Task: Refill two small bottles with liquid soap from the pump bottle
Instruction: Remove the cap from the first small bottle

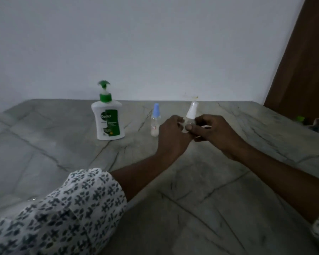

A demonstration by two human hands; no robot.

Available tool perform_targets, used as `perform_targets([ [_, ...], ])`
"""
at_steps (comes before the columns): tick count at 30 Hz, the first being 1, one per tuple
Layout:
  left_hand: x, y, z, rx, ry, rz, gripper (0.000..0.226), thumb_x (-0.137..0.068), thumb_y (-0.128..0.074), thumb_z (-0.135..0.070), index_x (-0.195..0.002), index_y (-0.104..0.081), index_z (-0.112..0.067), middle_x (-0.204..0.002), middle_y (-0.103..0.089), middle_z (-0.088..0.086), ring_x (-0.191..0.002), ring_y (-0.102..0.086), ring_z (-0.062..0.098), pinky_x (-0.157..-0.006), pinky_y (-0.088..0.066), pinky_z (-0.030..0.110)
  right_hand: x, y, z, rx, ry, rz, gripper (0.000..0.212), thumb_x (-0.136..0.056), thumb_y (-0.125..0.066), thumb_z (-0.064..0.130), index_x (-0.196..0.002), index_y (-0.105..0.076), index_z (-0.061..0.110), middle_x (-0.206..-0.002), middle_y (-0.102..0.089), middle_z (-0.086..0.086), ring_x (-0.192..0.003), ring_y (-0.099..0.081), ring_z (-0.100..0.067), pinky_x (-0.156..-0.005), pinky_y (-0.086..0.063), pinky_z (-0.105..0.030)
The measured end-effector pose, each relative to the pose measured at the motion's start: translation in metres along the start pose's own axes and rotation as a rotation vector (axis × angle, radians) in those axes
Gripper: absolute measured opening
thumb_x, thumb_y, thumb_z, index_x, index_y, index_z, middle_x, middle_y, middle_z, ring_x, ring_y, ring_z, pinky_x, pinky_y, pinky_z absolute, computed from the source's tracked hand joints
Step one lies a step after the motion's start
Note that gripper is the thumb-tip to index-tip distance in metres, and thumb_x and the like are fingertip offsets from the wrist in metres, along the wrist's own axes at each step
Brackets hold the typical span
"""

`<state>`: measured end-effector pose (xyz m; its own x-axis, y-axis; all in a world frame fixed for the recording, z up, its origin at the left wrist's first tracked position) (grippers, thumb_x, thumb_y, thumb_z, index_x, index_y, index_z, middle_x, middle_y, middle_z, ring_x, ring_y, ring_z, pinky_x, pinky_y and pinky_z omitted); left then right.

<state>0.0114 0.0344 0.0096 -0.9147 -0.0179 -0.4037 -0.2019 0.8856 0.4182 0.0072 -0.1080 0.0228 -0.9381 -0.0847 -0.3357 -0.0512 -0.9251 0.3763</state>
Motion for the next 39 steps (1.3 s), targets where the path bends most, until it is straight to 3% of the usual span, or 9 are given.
perform_targets([
  [5,0.06,0.035,-0.022,-0.06,0.078,0.01,0.039,-0.067,-0.088,-0.019,-0.097,-0.064,-0.011,-0.093,-0.068,-0.001,-0.072,-0.056,0.005,-0.05,-0.034,0.01,0.054,0.0,0.038,0.029,0.039,-0.103,0.024,-0.075,-0.08,0.04,-0.08,-0.071,0.018,-0.073,-0.072,0.003,-0.067,-0.068,-0.015,-0.061,-0.054,-0.033],
  [9,0.104,0.041,-0.031,-0.06,0.132,0.053,0.038,-0.065,-0.091,-0.018,-0.09,-0.063,-0.012,-0.088,-0.068,0.001,-0.071,-0.058,0.008,-0.054,-0.041,0.017,0.086,-0.007,0.064,0.126,0.091,-0.135,0.045,-0.074,-0.081,0.037,-0.053,-0.046,0.019,-0.05,-0.046,0.008,-0.049,-0.042,-0.007,-0.05,-0.033,-0.023],
  [19,0.082,0.051,-0.016,-0.067,0.165,0.03,0.034,-0.069,-0.088,-0.019,-0.094,-0.065,-0.01,-0.09,-0.07,0.003,-0.083,-0.067,0.018,-0.069,-0.054,0.032,0.052,-0.027,0.071,0.394,0.112,-0.077,0.041,-0.077,-0.077,0.04,-0.058,-0.053,0.013,-0.052,-0.049,0.006,-0.048,-0.043,-0.005,-0.048,-0.03,-0.02],
  [25,0.064,0.051,0.005,-0.044,0.127,0.05,0.039,-0.066,-0.09,-0.019,-0.093,-0.064,-0.013,-0.092,-0.071,0.002,-0.083,-0.067,0.017,-0.063,-0.048,0.022,0.037,-0.051,0.066,0.566,0.234,0.036,0.038,-0.092,-0.062,0.035,-0.064,-0.038,0.022,-0.063,-0.043,0.007,-0.056,-0.039,-0.005,-0.051,-0.027,-0.02],
  [28,0.059,0.052,0.01,-0.062,0.112,0.052,0.037,-0.066,-0.09,-0.02,-0.091,-0.063,-0.014,-0.089,-0.07,0.0,-0.081,-0.065,0.016,-0.062,-0.046,0.024,0.036,-0.05,0.065,0.54,0.198,0.121,0.023,-0.094,-0.059,0.027,-0.081,-0.05,0.011,-0.073,-0.049,0.002,-0.064,-0.045,-0.007,-0.057,-0.032,-0.02],
  [30,0.058,0.052,0.01,-0.06,0.103,0.051,0.038,-0.065,-0.091,-0.02,-0.09,-0.064,-0.013,-0.088,-0.07,0.0,-0.079,-0.065,0.016,-0.062,-0.046,0.025,0.039,-0.046,0.062,0.369,0.127,0.155,0.012,-0.095,-0.058,0.018,-0.105,-0.055,0.013,-0.092,-0.058,0.002,-0.081,-0.055,-0.01,-0.07,-0.044,-0.025],
  [33,0.057,0.05,0.01,-0.065,0.092,0.072,0.041,-0.066,-0.091,-0.02,-0.096,-0.064,-0.012,-0.09,-0.069,-0.001,-0.079,-0.063,0.014,-0.061,-0.043,0.023,0.042,-0.039,0.054,0.041,0.046,0.099,0.052,-0.088,-0.062,0.007,-0.134,-0.044,0.024,-0.106,-0.06,0.002,-0.099,-0.06,-0.016,-0.086,-0.052,-0.028],
  [36,0.056,0.049,0.012,-0.062,0.092,0.082,0.043,-0.067,-0.091,-0.019,-0.101,-0.065,-0.013,-0.096,-0.071,-0.001,-0.084,-0.066,0.012,-0.064,-0.046,0.019,0.041,-0.041,0.05,0.114,0.067,0.028,0.085,-0.08,-0.077,0.025,-0.147,-0.025,0.03,-0.102,-0.061,0.003,-0.094,-0.061,-0.012,-0.082,-0.05,-0.023],
  [39,0.056,0.049,0.013,-0.056,0.101,0.076,0.043,-0.066,-0.091,-0.019,-0.1,-0.065,-0.013,-0.097,-0.071,0.001,-0.086,-0.067,0.014,-0.063,-0.045,0.019,0.04,-0.05,0.048,0.166,0.101,0.007,0.092,-0.085,-0.072,0.022,-0.154,-0.012,0.024,-0.099,-0.062,0.001,-0.093,-0.06,-0.009,-0.08,-0.045,-0.018],
])
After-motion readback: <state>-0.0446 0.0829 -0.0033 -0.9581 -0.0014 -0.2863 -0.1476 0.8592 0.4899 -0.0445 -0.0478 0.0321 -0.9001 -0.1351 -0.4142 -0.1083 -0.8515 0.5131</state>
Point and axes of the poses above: each hand's wrist, its own x-axis away from the middle knuckle, its own y-axis out of the back of the hand, z = x × y, the point moved 6 cm from there along -x, towards the middle knuckle
